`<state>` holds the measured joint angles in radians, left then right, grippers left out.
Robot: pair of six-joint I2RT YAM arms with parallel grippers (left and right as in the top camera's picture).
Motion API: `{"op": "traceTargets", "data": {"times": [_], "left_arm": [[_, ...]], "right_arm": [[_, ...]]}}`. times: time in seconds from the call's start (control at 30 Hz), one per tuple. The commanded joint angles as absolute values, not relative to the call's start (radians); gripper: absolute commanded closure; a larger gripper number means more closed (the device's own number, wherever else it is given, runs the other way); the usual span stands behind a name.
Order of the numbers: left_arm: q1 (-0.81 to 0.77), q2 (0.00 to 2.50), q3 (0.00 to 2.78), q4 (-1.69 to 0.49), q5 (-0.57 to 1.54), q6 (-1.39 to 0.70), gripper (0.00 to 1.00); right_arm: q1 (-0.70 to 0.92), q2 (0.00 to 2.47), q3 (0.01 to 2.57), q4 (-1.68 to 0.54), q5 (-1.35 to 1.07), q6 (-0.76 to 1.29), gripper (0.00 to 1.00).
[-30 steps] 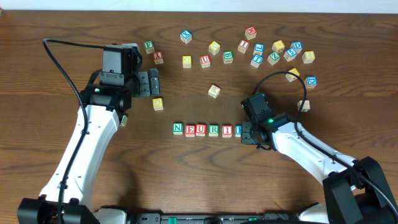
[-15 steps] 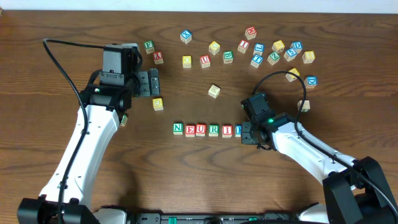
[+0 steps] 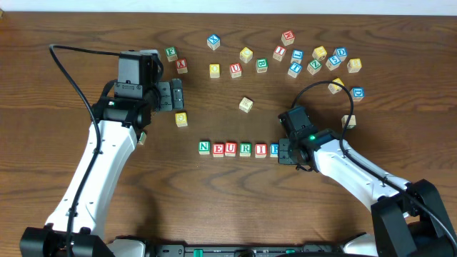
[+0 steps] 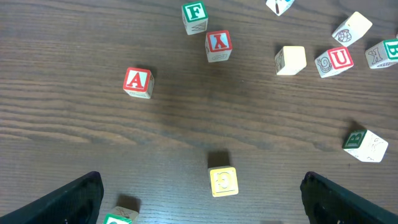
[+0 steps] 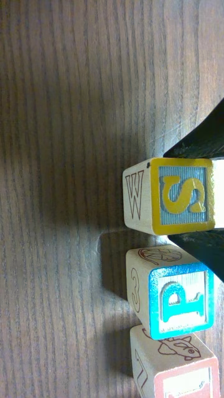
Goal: Spell out NEURIPS
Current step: 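Lower the yellow S block to the right of the P block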
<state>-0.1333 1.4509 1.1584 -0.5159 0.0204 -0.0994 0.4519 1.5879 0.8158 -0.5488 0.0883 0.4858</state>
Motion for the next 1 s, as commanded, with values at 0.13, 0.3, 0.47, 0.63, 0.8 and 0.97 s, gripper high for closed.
{"op": "traceTargets", "data": {"times": [0.13, 0.3, 0.47, 0.63, 0.8, 0.97], "left_arm": [[-0.129, 1.435, 1.182, -0.516, 0.015, -0.090, 0.00], [-0.129, 1.435, 1.182, -0.516, 0.015, -0.090, 0.00], [-0.129, 1.435, 1.182, -0.516, 0.015, -0.090, 0.00], [-0.129, 1.435, 1.182, -0.516, 0.015, -0.090, 0.00], [-0.129, 1.435, 1.182, -0.516, 0.015, -0.090, 0.00], [-0.129, 1.435, 1.182, -0.516, 0.015, -0.090, 0.00]], "right_arm": [[0.446, 1.601, 0.809, -0.545, 0.102, 0.474, 0.88], [0.446, 1.601, 0.809, -0.545, 0.102, 0.474, 0.84], [0.446, 1.601, 0.809, -0.546, 0.102, 0.474, 0.78], [0.446, 1.601, 0.809, -0.546, 0.102, 0.474, 0.72], [0.446, 1.601, 0.809, -0.546, 0.102, 0.474, 0.67], [0.446, 1.601, 0.809, -0.546, 0.102, 0.474, 0.62]]}}
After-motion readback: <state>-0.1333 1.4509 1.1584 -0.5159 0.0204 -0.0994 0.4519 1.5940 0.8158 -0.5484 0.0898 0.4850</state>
